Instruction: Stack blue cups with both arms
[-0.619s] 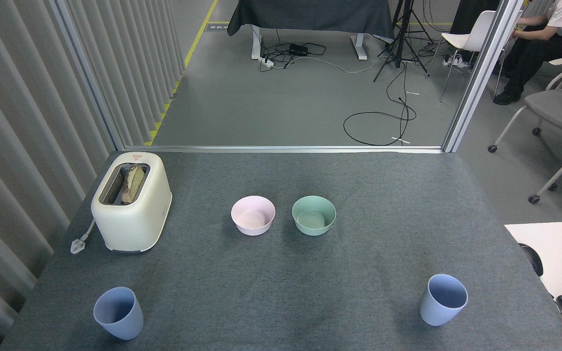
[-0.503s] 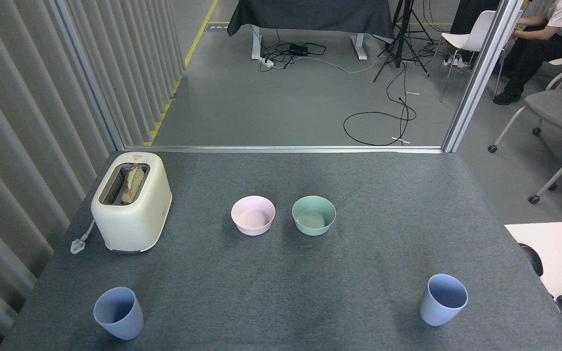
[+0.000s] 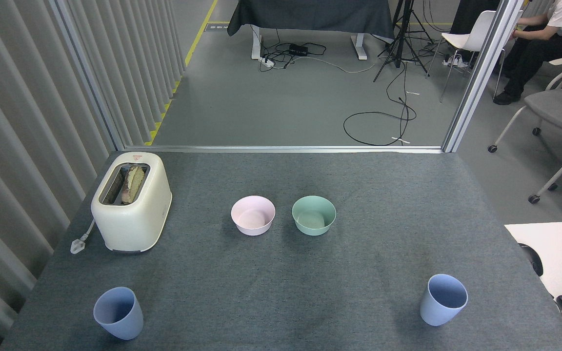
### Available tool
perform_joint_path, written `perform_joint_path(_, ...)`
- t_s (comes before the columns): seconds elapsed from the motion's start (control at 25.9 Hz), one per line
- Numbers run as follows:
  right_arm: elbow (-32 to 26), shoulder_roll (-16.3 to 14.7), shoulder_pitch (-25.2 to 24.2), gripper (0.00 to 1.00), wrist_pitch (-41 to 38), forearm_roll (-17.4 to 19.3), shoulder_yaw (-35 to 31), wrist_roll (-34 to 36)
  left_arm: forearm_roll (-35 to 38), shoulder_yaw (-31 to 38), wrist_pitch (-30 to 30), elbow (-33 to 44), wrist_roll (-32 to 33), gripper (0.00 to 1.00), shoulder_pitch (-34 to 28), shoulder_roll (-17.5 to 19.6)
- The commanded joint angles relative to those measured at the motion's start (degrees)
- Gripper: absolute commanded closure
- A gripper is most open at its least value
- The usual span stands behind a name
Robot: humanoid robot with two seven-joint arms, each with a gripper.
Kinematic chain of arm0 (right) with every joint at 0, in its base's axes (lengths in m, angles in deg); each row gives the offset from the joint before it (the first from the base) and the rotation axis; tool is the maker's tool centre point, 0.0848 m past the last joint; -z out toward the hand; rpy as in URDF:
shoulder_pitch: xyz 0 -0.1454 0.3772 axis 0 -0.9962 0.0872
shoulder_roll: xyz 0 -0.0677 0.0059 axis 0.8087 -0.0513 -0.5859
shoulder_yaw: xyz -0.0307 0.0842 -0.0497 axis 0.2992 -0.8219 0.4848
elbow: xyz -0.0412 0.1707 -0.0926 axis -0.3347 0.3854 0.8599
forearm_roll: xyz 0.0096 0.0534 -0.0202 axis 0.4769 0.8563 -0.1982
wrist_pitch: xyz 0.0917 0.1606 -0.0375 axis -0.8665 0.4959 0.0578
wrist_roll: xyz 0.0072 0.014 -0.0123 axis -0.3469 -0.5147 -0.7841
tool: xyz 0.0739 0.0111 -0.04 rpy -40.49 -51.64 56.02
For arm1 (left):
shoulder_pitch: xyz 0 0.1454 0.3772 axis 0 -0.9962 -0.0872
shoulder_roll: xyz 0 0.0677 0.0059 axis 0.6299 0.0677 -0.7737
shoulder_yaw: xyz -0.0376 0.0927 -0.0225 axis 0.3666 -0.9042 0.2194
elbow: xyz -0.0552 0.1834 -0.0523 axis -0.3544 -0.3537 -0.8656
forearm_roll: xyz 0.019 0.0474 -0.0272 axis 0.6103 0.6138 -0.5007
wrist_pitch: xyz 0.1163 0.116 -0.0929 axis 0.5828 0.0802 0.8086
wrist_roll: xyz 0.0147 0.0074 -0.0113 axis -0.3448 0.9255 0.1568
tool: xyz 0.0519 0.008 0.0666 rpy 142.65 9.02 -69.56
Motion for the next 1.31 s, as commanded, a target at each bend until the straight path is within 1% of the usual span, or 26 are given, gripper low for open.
perform_joint_path(0.0, 0.12, 0.00, 0.00, 0.00, 0.03, 0.00, 0.00, -0.01, 0.24, -0.07, 1.35, -1.56, 0.11, 0.00, 1.77, -0.95)
perform_joint_path(0.08, 0.21, 0.00, 0.00, 0.00, 0.03, 0.00, 0.00, -0.01, 0.24, -0.24, 1.61, -1.91, 0.46, 0.00, 2.21, -1.12)
perform_joint_path(0.19, 0.21, 0.00, 0.00, 0.00, 0.03, 0.00, 0.09, -0.01, 0.33, -0.16, 1.61, -4.02, 0.72, 0.00, 3.79, -2.61)
perform_joint_path(0.46, 0.21, 0.00, -0.09, 0.00, 0.12, -0.09, 0.35, -0.01, 0.42, -0.16, 1.61, -7.18, 0.81, 0.00, 7.66, -2.70)
perform_joint_path(0.77, 0.39, 0.00, -0.09, 0.00, 0.12, -0.09, 0.44, -0.01, 0.42, -0.07, 1.70, -10.26, 0.81, 0.00, 10.29, -2.44)
perform_joint_path(0.93, 0.74, -0.09, -0.09, 0.00, 0.12, -0.09, 0.44, -0.01, 0.42, -0.07, 3.46, -11.58, 0.81, 0.00, 11.35, -2.18)
perform_joint_path(1.28, 1.27, -0.09, -0.09, 0.00, 0.12, -0.09, 0.53, -0.01, 0.59, 0.02, 3.55, -14.91, 0.72, 0.00, 14.60, -2.00)
